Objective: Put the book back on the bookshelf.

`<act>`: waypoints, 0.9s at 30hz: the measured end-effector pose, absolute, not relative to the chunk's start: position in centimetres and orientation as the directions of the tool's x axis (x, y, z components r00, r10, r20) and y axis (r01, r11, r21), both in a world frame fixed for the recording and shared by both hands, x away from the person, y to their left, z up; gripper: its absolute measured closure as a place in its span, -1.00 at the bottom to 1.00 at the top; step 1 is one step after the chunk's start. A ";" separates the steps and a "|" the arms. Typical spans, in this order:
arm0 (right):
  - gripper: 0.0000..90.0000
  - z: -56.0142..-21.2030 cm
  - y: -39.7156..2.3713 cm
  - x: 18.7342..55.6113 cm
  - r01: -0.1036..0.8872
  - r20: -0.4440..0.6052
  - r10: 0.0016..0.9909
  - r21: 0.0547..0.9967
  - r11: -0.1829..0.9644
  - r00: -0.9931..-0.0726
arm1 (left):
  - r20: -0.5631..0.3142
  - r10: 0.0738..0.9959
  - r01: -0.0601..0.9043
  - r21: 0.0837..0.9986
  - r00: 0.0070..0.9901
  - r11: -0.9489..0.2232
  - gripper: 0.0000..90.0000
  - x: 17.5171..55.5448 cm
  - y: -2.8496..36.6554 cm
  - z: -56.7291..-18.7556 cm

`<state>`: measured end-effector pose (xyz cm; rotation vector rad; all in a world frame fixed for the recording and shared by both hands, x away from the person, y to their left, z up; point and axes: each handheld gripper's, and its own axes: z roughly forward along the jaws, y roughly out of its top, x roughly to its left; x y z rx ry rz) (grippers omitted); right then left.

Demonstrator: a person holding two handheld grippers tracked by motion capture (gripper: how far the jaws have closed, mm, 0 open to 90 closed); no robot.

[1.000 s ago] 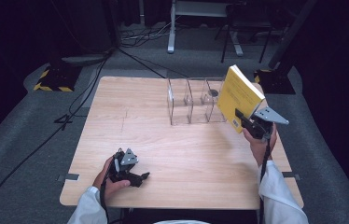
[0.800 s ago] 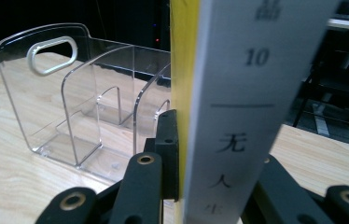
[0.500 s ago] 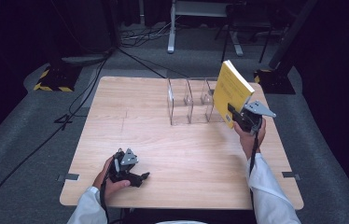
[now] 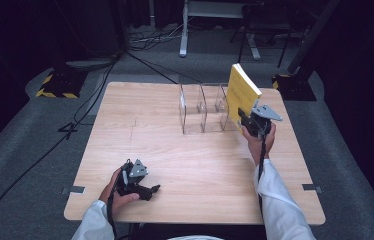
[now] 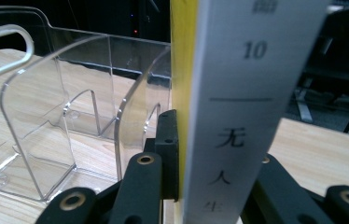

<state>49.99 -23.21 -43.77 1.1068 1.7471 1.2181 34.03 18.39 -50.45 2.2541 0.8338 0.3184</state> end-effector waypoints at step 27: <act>0.60 -46.4 -22.0 51.6 0.269 -0.074 0.951 0.950 0.159 -0.300 | -0.011 0.647 0.474 0.690 0.763 -0.547 -0.67 34.0 18.4 -50.4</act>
